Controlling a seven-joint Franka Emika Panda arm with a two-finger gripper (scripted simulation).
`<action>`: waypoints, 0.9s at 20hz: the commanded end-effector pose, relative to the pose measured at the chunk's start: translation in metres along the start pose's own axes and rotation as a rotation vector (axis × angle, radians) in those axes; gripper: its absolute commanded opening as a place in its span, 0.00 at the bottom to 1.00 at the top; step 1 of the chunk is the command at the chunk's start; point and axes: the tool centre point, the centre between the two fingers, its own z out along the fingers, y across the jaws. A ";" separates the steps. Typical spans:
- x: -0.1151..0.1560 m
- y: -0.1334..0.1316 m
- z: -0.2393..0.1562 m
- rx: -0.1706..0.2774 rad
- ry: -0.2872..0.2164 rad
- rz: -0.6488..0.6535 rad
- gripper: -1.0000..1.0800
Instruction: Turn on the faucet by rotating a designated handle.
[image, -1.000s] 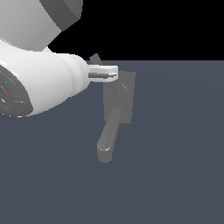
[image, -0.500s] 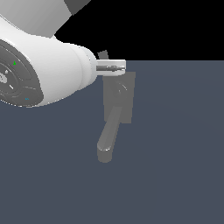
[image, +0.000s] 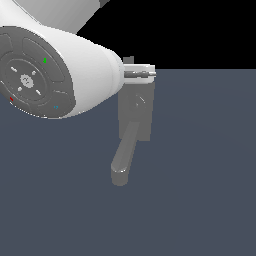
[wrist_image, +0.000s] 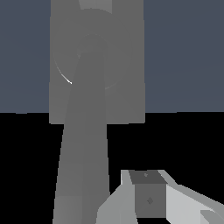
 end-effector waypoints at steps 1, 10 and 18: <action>-0.012 -0.018 0.004 0.016 -0.020 0.004 0.00; -0.003 -0.032 -0.003 0.003 0.010 0.000 0.00; -0.004 -0.065 0.000 0.008 -0.007 0.003 0.00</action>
